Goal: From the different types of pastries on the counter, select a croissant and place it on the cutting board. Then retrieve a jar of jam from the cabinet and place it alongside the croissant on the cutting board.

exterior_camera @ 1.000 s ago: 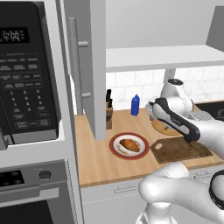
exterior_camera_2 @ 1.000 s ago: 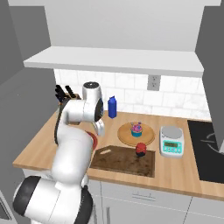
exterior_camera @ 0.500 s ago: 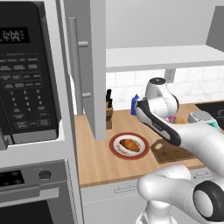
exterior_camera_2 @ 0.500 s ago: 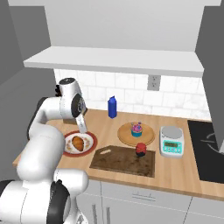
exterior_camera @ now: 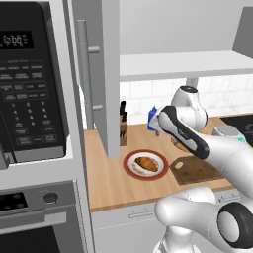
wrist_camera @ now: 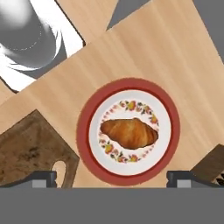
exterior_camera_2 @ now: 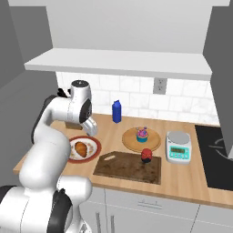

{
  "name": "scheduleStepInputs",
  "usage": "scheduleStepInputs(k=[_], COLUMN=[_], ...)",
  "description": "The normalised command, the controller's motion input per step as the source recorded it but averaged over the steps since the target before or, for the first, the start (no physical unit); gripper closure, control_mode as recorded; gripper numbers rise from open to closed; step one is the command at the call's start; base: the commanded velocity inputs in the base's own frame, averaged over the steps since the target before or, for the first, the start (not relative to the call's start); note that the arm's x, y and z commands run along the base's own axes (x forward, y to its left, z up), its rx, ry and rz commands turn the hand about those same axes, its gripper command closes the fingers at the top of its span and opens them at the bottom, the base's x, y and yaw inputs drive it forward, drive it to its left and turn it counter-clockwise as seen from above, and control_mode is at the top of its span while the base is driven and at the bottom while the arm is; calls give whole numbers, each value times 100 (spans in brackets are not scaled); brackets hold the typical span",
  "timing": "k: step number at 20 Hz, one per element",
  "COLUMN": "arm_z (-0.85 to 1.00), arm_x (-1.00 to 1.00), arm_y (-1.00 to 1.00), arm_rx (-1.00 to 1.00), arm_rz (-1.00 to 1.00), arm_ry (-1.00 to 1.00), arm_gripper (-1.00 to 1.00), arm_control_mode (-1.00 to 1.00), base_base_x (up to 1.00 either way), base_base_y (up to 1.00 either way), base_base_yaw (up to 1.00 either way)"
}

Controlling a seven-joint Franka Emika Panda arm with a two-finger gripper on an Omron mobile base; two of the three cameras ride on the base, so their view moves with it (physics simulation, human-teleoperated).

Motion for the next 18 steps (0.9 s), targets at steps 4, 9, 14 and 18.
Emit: scheduleStepInputs(k=[4, 9, 14, 18], arm_z=[0, -15, -22, -16], arm_x=[-4, 0, 1, 7], arm_y=[52, 57, 23, 8], arm_rx=[0, -2, -14, -26], arm_rz=[48, 40, 39, 34], arm_ry=[0, -1, -17, -27], arm_gripper=[-100, -100, -100, -100], arm_control_mode=[-100, -100, -100, -100], base_base_x=[0, 0, 0, 0], base_base_y=[0, 0, 0, 0], base_base_yaw=[0, 0, 0, 0])
